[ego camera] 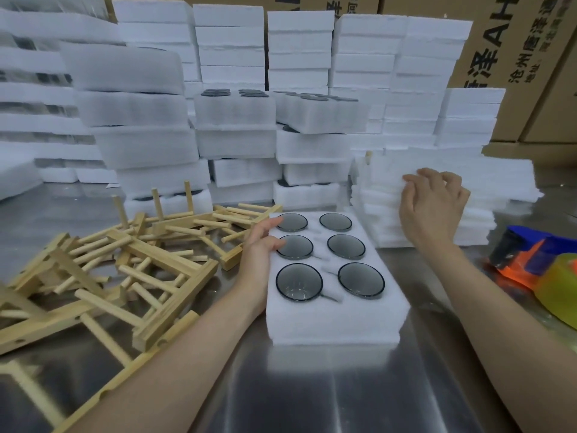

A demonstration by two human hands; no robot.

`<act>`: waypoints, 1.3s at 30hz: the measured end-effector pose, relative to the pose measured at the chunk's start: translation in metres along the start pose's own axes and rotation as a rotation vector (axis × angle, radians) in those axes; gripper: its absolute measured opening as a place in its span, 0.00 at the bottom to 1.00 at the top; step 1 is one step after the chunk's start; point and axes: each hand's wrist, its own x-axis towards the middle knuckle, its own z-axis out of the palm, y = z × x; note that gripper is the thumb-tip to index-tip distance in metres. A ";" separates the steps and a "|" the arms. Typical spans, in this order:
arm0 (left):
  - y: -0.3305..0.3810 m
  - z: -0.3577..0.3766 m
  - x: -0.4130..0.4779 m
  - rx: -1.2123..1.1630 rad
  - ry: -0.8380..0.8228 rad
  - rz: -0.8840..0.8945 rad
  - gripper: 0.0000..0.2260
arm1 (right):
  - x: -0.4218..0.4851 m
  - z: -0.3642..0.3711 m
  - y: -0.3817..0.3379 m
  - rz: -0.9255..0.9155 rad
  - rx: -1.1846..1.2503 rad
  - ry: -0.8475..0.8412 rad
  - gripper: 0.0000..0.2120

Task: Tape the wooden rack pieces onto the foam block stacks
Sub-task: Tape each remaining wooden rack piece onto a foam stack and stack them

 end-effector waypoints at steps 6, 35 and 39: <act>-0.004 0.003 -0.003 -0.024 0.042 0.005 0.19 | 0.005 -0.002 -0.003 0.017 0.031 -0.014 0.22; 0.003 0.003 -0.005 -0.154 -0.065 -0.036 0.18 | -0.022 -0.104 -0.062 0.402 1.196 -0.057 0.27; 0.005 0.001 -0.010 -0.242 -0.140 -0.075 0.15 | -0.044 -0.069 -0.060 0.467 1.018 -0.540 0.16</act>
